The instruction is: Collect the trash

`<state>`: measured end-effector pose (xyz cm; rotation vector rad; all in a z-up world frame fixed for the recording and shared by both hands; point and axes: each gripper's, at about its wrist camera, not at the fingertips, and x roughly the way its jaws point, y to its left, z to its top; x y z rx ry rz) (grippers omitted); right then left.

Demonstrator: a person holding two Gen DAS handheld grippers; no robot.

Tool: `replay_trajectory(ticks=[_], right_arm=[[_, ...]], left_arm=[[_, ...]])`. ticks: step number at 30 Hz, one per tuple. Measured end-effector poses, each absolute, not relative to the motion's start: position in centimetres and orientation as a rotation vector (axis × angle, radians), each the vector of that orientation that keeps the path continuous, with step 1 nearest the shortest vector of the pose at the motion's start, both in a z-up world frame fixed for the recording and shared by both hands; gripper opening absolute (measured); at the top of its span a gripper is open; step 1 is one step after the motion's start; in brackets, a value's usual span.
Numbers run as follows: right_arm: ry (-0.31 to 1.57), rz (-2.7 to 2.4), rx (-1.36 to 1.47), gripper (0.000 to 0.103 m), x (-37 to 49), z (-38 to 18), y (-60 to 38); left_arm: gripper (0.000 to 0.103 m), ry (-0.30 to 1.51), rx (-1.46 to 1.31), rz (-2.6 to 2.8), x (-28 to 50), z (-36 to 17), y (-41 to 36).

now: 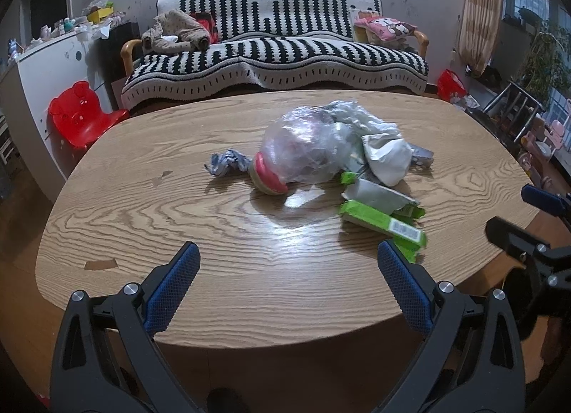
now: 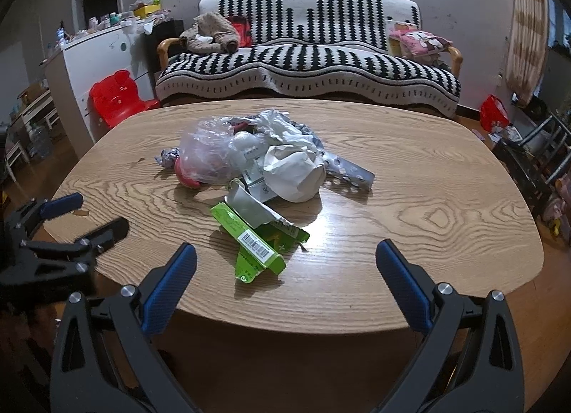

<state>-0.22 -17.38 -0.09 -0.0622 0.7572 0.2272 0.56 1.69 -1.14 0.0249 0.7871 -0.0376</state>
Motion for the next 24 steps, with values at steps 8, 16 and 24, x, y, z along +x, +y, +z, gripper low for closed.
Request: replay_trajectory(ticks=[8,16,24], right_arm=[[0.85,0.331,-0.112,0.097,3.8,-3.8,-16.8],[0.904,0.395,-0.158,0.097,7.8,-7.8,-15.4],[0.921,0.433,-0.187,0.097,10.9,-9.6,-13.6]], left_arm=[[0.097,0.867,0.031,-0.073,5.9,-3.6,6.6],[0.097,0.879,0.102,-0.094,13.9,-7.1,9.6],[0.097,0.919,0.092,-0.169,20.1,-9.3,10.8]])
